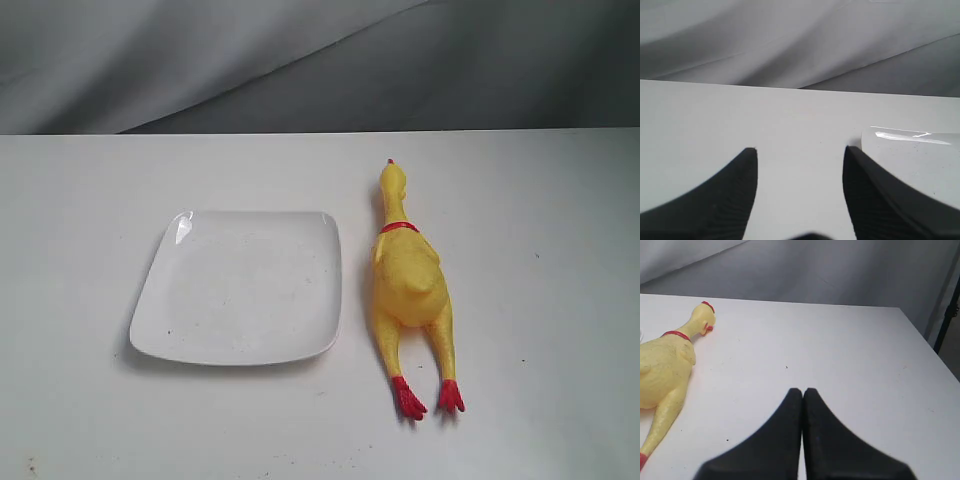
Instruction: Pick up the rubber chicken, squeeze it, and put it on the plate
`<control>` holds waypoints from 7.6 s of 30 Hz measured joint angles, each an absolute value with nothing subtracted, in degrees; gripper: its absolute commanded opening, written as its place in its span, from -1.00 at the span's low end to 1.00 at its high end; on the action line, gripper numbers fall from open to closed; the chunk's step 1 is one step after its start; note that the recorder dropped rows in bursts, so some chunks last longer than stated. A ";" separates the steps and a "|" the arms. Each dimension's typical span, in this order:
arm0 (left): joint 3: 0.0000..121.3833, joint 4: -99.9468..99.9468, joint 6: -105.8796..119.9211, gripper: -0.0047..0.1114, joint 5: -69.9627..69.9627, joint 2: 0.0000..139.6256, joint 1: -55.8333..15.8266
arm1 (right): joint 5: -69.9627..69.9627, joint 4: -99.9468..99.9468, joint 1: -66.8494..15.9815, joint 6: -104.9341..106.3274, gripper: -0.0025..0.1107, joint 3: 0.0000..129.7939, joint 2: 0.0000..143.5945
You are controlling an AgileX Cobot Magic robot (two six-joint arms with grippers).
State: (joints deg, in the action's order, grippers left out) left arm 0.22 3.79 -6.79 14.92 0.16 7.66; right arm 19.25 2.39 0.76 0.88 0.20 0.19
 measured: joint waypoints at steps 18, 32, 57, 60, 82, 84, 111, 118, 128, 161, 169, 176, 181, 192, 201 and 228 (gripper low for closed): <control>0.22 3.79 -6.79 -0.05 14.92 0.16 7.66 | 16.61 2.39 0.76 0.88 -0.96 0.20 0.19; 0.22 3.79 -6.79 -0.05 14.92 0.16 7.66 | -16.78 2.39 0.76 0.88 -0.96 0.20 0.19; 0.22 3.79 -6.79 -0.05 14.92 0.16 7.66 | -37.63 1.50 0.76 -37.70 -0.96 1.76 0.00; 0.22 3.79 -6.79 -0.05 14.92 0.16 7.66 | -31.74 1.50 0.76 -37.70 -0.96 5.51 0.00; 0.22 3.79 -6.79 -0.05 14.92 0.16 7.66 | 2.64 17.94 0.76 -37.28 -0.96 42.67 40.09; 0.22 3.79 -6.79 -0.05 14.92 0.16 7.66 | 5.08 17.96 0.76 -35.63 -0.96 44.27 44.70; 0.22 3.79 -6.79 -0.05 14.92 0.16 7.66 | 39.22 0.67 -20.08 6.31 -0.95 64.12 93.99; 0.22 3.79 -6.79 -0.05 14.92 0.16 7.66 | 47.75 0.43 -24.27 6.66 -0.23 64.12 100.35; 0.22 3.79 -6.79 -0.05 14.92 0.16 7.66 | 48.95 -1.51 -24.52 6.66 0.04 64.12 102.37; 0.22 3.79 -6.79 -0.05 14.92 0.16 7.66 | 47.52 9.58 -24.66 -1.00 -0.96 65.39 104.40; 0.22 3.79 -6.79 -0.05 14.92 0.16 7.66 | 60.63 0.00 -24.66 22.72 -0.96 76.14 83.39; 0.22 3.79 -6.79 -0.05 14.92 0.16 7.66 | 65.97 -12.47 -25.86 39.92 -0.96 76.27 79.80; 0.22 3.79 -6.79 -0.05 14.92 0.16 7.66 | 66.26 -11.70 -31.14 41.32 -0.96 76.27 79.80; 0.22 5.82 -5.98 -0.05 8.98 0.16 7.66 | 64.67 -10.32 -35.29 41.98 -0.96 75.14 79.90; 0.22 6.48 -5.87 -0.05 -7.62 0.16 7.66 | 64.16 -10.44 -35.29 41.98 -0.96 75.14 79.90; 6.66 70.22 -55.33 0.88 -52.52 8.32 7.66 | 63.60 -15.15 -35.29 41.85 -0.96 75.14 79.90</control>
State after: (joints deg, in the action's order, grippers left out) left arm 6.66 70.22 -55.33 -52.52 8.32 7.66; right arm 63.60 -15.15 -35.29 41.85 75.14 79.90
